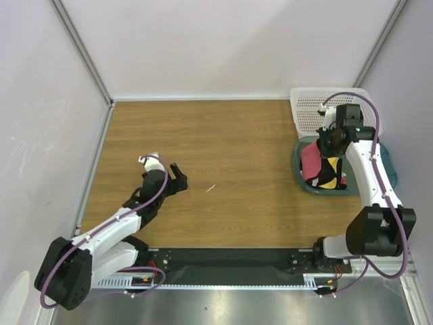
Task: Fold and stack the towels
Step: Neatly place the folded towel into the bin
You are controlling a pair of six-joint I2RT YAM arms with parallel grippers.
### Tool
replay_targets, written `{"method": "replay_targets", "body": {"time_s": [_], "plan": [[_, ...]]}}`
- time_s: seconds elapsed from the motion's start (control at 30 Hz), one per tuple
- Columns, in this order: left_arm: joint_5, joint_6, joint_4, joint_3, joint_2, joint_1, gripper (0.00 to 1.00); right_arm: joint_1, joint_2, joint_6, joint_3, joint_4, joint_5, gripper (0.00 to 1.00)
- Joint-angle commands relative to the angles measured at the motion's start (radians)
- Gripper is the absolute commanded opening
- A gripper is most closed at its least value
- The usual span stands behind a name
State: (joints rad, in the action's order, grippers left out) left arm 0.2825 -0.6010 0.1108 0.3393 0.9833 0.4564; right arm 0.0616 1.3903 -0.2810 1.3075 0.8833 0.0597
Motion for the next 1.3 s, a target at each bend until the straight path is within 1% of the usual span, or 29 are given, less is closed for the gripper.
{"method": "replay_targets", "body": {"time_s": [0.0, 0.1, 0.23, 0.3, 0.6, 0.63, 0.67, 0.7, 0.73, 0.77, 0.8, 0.87, 0.9, 1.0, 1.03, 1.07, 1.1, 1.17, 1.2, 1.23, 1.27], "plan": [[0.004, 0.015, 0.049, 0.001, 0.005, -0.018, 0.88, 0.007, 0.006, 0.003, 0.003, -0.038, -0.046, 0.00], [0.009, 0.017, 0.043, 0.001, 0.008, -0.028, 0.88, 0.010, 0.007, -0.010, -0.005, -0.058, -0.060, 0.00], [0.012, 0.015, 0.032, 0.004, 0.014, -0.039, 0.88, 0.012, 0.024, -0.024, -0.039, -0.095, -0.119, 0.00], [0.011, 0.014, 0.044, 0.000, 0.017, -0.042, 0.88, 0.012, 0.042, -0.029, -0.036, -0.089, -0.121, 0.00], [0.021, 0.018, 0.040, -0.011, -0.003, -0.056, 0.88, 0.012, 0.084, -0.032, -0.044, -0.095, -0.218, 0.00], [0.024, 0.018, 0.033, -0.006, -0.003, -0.056, 0.88, 0.012, 0.085, -0.029, -0.044, -0.093, -0.234, 0.17], [0.027, 0.020, 0.026, -0.003, -0.003, -0.058, 0.88, 0.012, 0.084, -0.027, -0.039, -0.086, -0.273, 0.26], [0.029, 0.020, 0.024, 0.000, -0.002, -0.059, 0.88, 0.011, 0.082, -0.026, -0.025, -0.086, -0.294, 0.42], [0.029, 0.020, 0.024, 0.003, 0.002, -0.061, 0.88, 0.010, 0.081, -0.021, -0.016, -0.084, -0.320, 0.51], [0.027, 0.020, 0.027, 0.004, 0.005, -0.062, 0.88, 0.010, 0.078, -0.009, -0.004, -0.084, -0.386, 0.62], [0.020, 0.020, 0.029, 0.004, 0.005, -0.064, 0.88, 0.010, 0.072, -0.004, 0.025, -0.081, -0.411, 0.73], [0.011, 0.017, 0.039, 0.004, 0.009, -0.065, 0.88, 0.010, 0.059, 0.022, 0.056, -0.075, -0.443, 0.82], [0.001, 0.015, 0.043, 0.004, 0.014, -0.065, 0.88, 0.010, 0.043, 0.029, 0.087, -0.072, -0.442, 0.90], [-0.008, 0.012, 0.044, 0.006, 0.020, -0.065, 0.88, 0.010, 0.029, 0.086, 0.127, -0.046, -0.396, 0.92], [-0.014, 0.012, 0.047, 0.009, 0.021, -0.067, 0.88, 0.010, 0.018, 0.120, 0.122, -0.052, -0.338, 0.92], [-0.019, 0.010, 0.050, 0.007, 0.022, -0.067, 0.88, 0.010, 0.012, 0.120, 0.112, -0.058, -0.312, 0.92], [-0.026, 0.010, 0.053, 0.009, 0.023, -0.065, 0.88, 0.009, 0.007, 0.178, 0.096, -0.078, -0.299, 0.92], [-0.046, 0.007, 0.058, 0.017, 0.026, -0.067, 0.88, 0.010, -0.017, 0.239, 0.009, -0.160, -0.253, 0.93], [-0.051, 0.006, 0.059, 0.018, 0.025, -0.067, 0.88, 0.010, -0.023, 0.306, -0.032, -0.193, -0.238, 0.93], [-0.055, 0.003, 0.055, 0.024, 0.026, -0.067, 0.88, 0.010, -0.031, 0.339, -0.069, -0.222, -0.209, 0.93], [-0.062, 0.000, 0.053, 0.026, 0.026, -0.065, 0.88, 0.010, -0.049, 0.367, -0.147, -0.280, -0.184, 0.93]]}}
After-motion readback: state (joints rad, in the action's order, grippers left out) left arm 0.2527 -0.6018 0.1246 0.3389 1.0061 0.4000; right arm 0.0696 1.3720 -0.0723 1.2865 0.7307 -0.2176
